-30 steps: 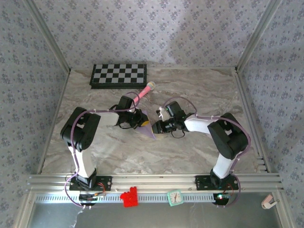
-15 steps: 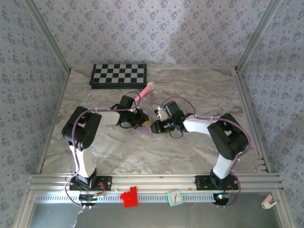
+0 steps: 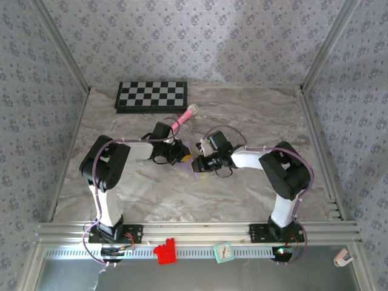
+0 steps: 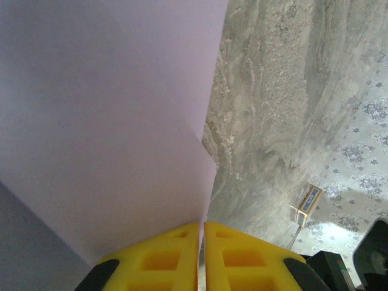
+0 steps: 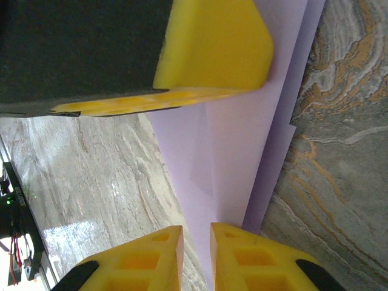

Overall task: Fold a paper plane with a square sheet of paper (pick it up from the middle)
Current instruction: Fourth fold the wing at the center of the table.

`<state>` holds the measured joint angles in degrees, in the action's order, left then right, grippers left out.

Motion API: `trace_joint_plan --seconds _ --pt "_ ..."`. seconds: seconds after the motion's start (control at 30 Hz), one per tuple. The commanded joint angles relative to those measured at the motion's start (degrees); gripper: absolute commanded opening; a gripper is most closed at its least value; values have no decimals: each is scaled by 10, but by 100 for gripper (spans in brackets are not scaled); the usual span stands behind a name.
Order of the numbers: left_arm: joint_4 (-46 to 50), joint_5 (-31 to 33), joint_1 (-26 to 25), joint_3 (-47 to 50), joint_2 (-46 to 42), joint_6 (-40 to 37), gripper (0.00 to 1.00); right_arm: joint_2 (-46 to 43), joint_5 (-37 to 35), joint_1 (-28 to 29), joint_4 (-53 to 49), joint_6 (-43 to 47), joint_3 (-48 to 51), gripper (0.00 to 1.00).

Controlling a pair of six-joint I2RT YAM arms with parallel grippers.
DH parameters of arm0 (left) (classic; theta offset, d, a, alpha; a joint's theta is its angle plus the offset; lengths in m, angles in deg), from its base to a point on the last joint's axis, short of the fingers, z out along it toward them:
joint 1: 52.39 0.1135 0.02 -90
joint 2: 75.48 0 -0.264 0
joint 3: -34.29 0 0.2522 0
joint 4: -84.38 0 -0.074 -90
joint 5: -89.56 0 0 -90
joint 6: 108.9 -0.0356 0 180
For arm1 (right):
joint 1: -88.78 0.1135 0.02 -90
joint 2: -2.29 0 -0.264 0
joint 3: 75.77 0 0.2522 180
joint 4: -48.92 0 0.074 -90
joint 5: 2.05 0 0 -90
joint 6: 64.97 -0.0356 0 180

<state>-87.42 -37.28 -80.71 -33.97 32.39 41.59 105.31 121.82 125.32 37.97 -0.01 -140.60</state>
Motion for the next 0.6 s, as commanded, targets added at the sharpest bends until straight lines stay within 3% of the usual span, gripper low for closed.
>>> trace_joint_plan --seconds 0.0,0.57 --pt "17 -2 -4 -14 12 -11 11 10 2 5 -18 8 -16 20" --pt "24 1 -4 -10 7 -9 10 -30 13 6 -31 11 -9 21"
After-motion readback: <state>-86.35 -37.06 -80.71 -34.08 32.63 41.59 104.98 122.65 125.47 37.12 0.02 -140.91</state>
